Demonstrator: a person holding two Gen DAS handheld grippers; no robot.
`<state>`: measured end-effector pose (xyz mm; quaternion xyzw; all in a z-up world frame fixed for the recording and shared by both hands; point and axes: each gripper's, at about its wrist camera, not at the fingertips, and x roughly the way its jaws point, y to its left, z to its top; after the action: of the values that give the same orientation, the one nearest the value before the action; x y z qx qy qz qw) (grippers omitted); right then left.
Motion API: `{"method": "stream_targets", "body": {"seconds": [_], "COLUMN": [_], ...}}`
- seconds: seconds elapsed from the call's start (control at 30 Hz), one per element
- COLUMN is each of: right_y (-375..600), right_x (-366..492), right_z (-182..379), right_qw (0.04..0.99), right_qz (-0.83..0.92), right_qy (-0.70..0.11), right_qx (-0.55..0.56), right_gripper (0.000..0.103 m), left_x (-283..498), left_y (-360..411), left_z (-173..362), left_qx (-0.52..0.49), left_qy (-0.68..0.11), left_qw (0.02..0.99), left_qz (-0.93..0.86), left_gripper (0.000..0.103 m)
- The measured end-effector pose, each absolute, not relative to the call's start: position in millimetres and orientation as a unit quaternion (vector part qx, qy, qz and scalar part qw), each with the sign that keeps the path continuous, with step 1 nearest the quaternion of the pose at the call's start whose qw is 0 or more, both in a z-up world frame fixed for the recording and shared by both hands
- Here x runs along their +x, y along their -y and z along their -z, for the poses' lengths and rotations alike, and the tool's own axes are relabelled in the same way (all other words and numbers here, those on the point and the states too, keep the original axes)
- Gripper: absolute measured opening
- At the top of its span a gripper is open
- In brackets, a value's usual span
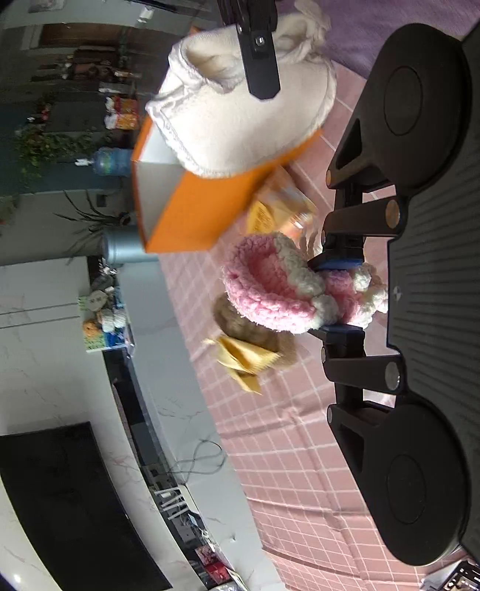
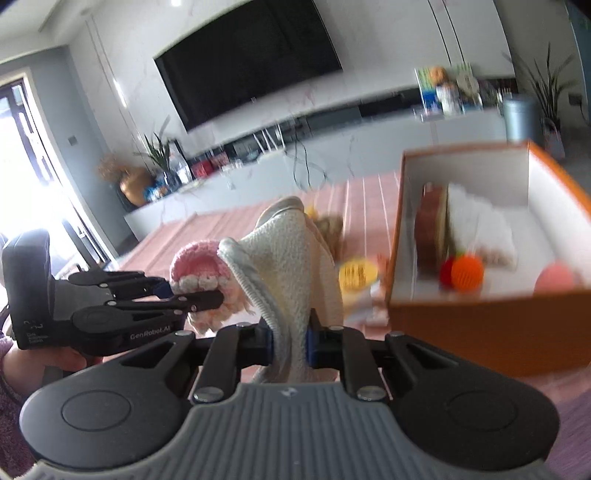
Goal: Organize soft objects
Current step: 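Carry the white towel and pink hat with both grippers over the box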
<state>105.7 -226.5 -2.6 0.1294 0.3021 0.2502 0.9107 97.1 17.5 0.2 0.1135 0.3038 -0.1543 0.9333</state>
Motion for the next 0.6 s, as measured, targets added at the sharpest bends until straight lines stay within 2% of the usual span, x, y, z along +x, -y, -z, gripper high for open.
{"method": "stream_targets", "body": {"seconds": [0.3, 0.43, 0.6], "right_y": [277.0, 298.6, 324.9], "right_x": [121.8, 141.5, 174.4], "right_z": [-44.4, -53.6, -45.7], "right_qw": [0.938, 0.947, 0.941], "right_qz": [-0.217, -0.187, -0.150], "right_qy": [-0.247, -0.253, -0.302], "right_qx": [0.109, 0.064, 0.041], "right_gripper": [0.014, 0.014, 0.014], "left_x": [111.8, 130.1, 155.2], "left_y": [53.6, 92.6, 138.2], "left_z": [-57.4, -66.5, -57.7], "left_qx": [0.106, 0.116, 0.151], "left_qy": [-0.249, -0.245, -0.288], "left_qw": [0.934, 0.922, 0.890], "left_qz": [0.233, 0.278, 0.319], "left_gripper": [0.031, 0.031, 0.032]}}
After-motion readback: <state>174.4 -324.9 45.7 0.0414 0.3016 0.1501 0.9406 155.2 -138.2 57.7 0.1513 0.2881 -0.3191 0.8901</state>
